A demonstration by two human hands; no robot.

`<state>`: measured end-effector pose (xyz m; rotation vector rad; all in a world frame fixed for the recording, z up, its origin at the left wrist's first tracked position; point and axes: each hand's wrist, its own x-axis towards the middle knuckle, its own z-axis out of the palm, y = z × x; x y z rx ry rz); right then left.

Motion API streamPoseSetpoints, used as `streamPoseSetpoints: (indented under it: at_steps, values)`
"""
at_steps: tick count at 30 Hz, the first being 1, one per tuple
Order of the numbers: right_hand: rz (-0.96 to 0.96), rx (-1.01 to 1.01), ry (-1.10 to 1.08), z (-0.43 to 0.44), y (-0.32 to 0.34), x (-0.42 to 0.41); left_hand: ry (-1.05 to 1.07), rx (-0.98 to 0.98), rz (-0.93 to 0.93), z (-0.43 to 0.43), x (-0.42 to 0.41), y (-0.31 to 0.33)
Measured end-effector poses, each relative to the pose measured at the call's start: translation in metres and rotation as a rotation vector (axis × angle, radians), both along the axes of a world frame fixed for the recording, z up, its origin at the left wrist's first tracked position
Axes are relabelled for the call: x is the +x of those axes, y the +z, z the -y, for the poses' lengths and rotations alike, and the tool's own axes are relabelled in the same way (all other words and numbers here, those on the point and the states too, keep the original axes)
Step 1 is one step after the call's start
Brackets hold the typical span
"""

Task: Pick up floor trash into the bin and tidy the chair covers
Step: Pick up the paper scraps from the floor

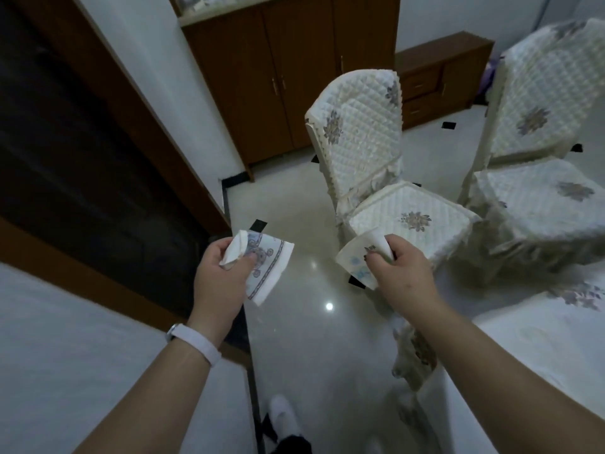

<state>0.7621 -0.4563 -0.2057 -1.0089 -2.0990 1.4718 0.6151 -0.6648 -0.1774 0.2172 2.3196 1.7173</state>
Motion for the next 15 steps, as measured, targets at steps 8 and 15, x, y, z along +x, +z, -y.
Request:
streamPoseSetpoints:
  at_steps: [8,15]
  values:
    - [0.075,0.04,-0.004,-0.022,-0.014,-0.114,0.001,0.143,0.112,-0.038,-0.127,-0.041]
    - [0.138,0.181,-0.059,-0.045,0.015,-0.24,-0.117,0.181,0.141,-0.086,-0.266,-0.043]
